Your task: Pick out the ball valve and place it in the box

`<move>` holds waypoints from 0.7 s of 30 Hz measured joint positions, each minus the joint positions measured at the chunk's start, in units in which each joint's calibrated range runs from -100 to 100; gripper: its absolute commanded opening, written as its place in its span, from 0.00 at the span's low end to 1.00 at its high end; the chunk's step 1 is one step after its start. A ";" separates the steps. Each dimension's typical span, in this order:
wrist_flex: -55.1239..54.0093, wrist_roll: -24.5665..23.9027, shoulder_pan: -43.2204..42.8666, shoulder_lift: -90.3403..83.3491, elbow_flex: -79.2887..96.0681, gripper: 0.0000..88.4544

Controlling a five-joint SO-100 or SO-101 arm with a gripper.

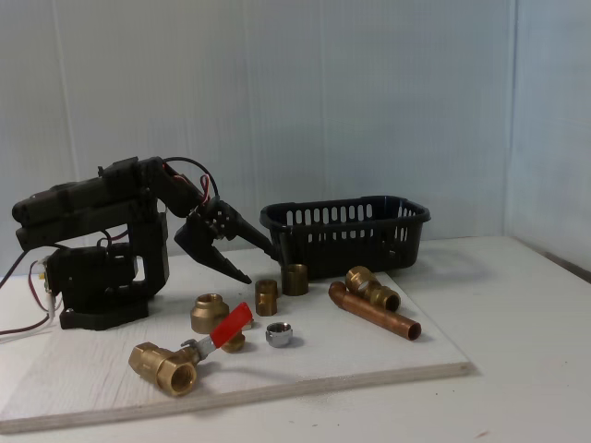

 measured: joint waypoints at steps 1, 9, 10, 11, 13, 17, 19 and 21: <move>0.00 0.00 0.00 0.00 0.00 0.23; 0.00 0.00 0.00 0.00 0.00 0.22; 0.00 0.00 0.00 0.00 0.00 0.22; 0.00 0.00 0.00 0.00 0.00 0.22; 0.00 0.00 0.00 0.00 0.00 0.23; -0.77 0.00 0.00 0.00 0.00 0.22; -2.06 0.00 0.07 0.00 0.00 0.22; -3.44 0.00 0.07 -0.08 0.00 0.22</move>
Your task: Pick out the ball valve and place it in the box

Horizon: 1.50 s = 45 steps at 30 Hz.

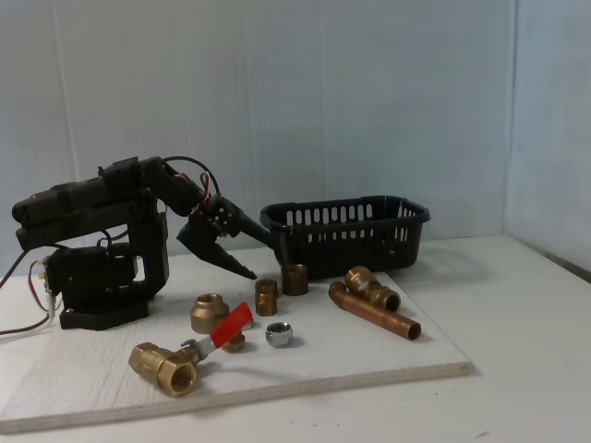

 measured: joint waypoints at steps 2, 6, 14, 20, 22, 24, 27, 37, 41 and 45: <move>-1.63 0.00 0.00 0.00 0.00 0.22; -4.21 0.00 0.00 0.00 -0.18 0.23; -4.30 0.00 0.07 0.00 -5.99 0.22; 4.82 0.00 -0.07 0.00 -16.80 0.22; 8.17 0.00 -0.07 0.00 -20.34 0.22; 10.49 0.00 -0.07 0.00 -23.42 0.22; 12.81 0.00 -0.07 0.00 -27.96 0.22; 13.76 0.00 4.37 -0.42 -36.13 0.23; 13.76 0.00 6.74 -0.34 -36.22 0.23; 13.76 0.00 9.56 -0.34 -36.22 0.23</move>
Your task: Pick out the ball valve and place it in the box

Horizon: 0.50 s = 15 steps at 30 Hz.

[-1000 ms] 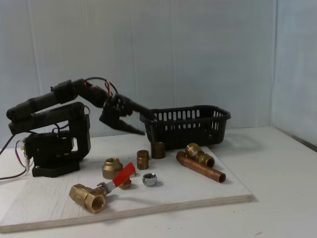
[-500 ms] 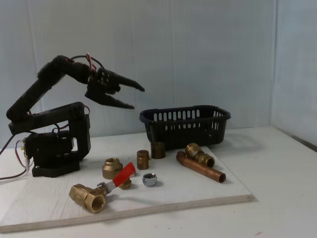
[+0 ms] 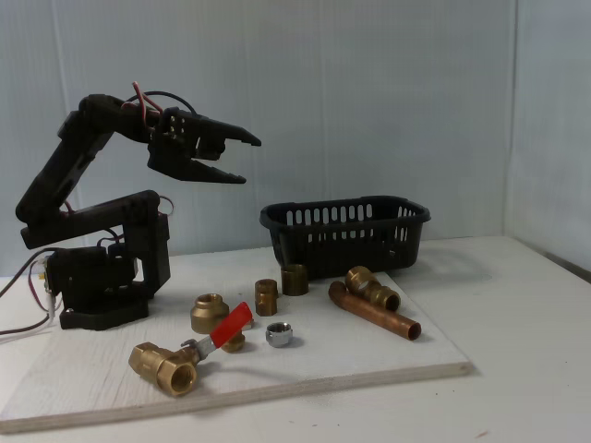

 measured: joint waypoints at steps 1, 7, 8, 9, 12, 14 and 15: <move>0.00 0.00 0.37 0.00 0.00 0.23; 0.00 0.00 1.11 1.10 -0.27 0.23; 0.00 0.00 1.11 2.20 -0.36 0.23; 0.00 0.00 1.11 3.39 -0.45 0.23; 0.00 0.00 1.11 7.96 -3.00 0.23; 0.00 0.00 1.11 11.18 -5.36 0.23; 0.00 0.00 1.11 12.62 -6.63 0.23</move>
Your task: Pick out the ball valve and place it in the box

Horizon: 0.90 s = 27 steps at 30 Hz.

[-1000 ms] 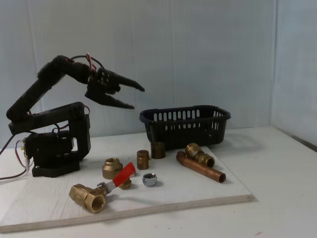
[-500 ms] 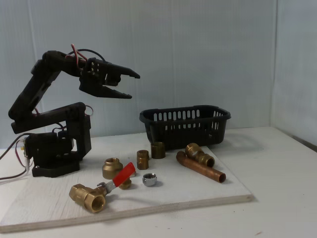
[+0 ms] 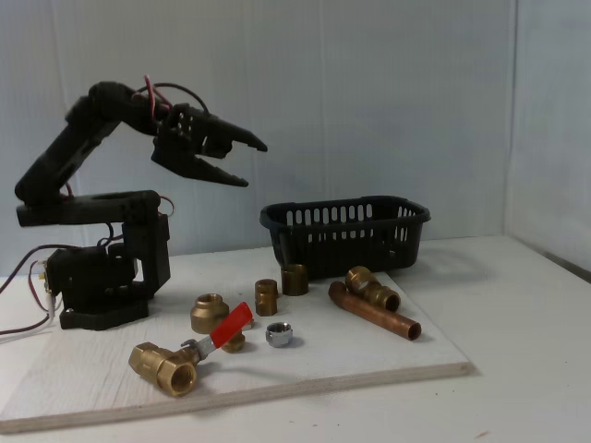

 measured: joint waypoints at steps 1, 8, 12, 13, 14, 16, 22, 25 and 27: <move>0.00 0.00 0.00 1.44 -1.18 0.23; 0.00 0.00 5.56 12.03 -8.53 0.23; 0.00 0.00 8.52 18.13 -8.62 0.23; 0.00 0.00 9.11 19.65 -8.62 0.23; 0.00 0.00 9.78 20.67 -8.62 0.23; 0.00 0.00 11.12 22.79 -8.62 0.23; 0.00 0.00 14.97 29.90 -8.62 0.23; 0.00 0.00 15.71 32.95 -8.62 0.23; 0.00 0.00 15.71 34.48 -8.62 0.23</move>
